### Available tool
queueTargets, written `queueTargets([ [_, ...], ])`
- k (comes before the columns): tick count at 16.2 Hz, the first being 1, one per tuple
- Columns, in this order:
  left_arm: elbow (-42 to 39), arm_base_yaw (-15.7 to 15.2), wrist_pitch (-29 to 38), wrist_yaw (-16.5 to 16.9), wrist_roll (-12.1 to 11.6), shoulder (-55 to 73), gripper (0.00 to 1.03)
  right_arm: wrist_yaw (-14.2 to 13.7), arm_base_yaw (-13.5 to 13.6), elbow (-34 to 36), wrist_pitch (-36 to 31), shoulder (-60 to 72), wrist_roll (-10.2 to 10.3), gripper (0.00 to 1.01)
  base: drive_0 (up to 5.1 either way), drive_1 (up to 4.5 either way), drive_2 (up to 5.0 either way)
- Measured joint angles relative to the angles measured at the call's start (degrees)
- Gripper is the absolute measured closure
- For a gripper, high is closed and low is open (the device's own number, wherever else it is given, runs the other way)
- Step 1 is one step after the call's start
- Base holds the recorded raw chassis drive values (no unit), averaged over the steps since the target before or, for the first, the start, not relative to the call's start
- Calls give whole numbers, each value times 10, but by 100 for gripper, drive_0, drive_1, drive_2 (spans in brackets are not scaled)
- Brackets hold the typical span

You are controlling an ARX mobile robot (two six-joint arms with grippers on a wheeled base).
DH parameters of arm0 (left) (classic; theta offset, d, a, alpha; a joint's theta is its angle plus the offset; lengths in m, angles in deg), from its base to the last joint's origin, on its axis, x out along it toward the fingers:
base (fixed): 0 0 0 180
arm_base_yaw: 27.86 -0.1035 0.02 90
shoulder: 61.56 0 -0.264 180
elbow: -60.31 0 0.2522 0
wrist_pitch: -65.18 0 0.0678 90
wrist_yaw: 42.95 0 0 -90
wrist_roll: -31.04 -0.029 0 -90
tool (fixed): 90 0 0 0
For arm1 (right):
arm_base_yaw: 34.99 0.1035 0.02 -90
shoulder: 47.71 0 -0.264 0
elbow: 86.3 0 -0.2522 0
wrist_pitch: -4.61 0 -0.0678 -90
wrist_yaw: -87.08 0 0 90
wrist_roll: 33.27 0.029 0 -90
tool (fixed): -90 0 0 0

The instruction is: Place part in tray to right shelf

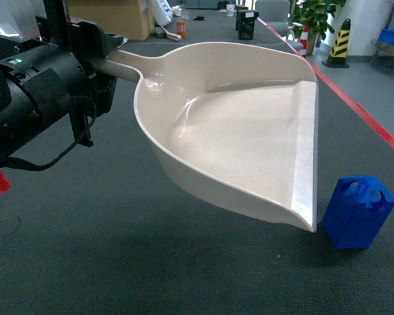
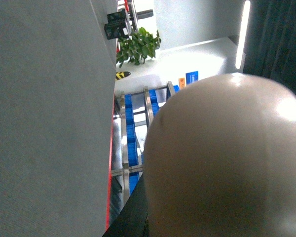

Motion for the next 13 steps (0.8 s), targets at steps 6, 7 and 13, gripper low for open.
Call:
queueTargets([
  [6, 0, -3, 0, -4, 0, 0, 87, -16, 32, -70, 1, 279, -46, 3, 0, 0, 0],
  [7, 0, -3, -1, -4, 0, 0, 87, -11, 43, -85, -65, 369, -49, 3, 0, 0, 0],
  [13, 0, -5, 0, -4, 1, 0, 87, -16, 99, -284, -221, 821, -38, 3, 0, 0, 0],
])
